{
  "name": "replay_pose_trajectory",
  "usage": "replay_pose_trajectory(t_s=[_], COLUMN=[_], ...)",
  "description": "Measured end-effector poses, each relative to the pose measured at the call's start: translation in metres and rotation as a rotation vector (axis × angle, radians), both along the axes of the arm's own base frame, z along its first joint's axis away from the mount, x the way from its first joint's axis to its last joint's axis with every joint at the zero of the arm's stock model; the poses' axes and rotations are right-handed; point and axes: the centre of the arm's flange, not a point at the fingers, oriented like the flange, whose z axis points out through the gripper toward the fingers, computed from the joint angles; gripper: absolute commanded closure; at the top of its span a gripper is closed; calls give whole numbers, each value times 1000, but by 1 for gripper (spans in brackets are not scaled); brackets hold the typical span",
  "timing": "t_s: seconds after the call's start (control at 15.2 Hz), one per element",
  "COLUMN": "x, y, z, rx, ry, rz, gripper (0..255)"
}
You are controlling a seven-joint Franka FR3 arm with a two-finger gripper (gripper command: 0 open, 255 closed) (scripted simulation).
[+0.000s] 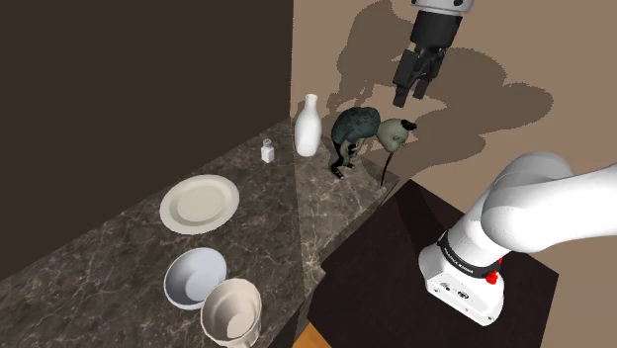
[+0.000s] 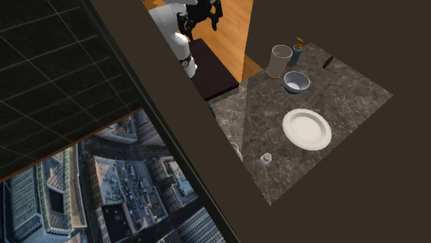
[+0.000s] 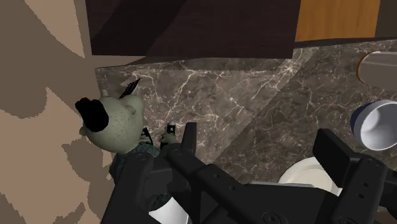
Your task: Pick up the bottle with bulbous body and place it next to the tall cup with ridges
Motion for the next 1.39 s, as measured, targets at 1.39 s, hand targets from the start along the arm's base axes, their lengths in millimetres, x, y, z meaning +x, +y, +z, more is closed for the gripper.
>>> replay_pose_trajectory(t_s=[1.39], x=[220], y=[-33], z=[-109], rx=[-102], ry=[-1], rz=[-54], gripper=[0])
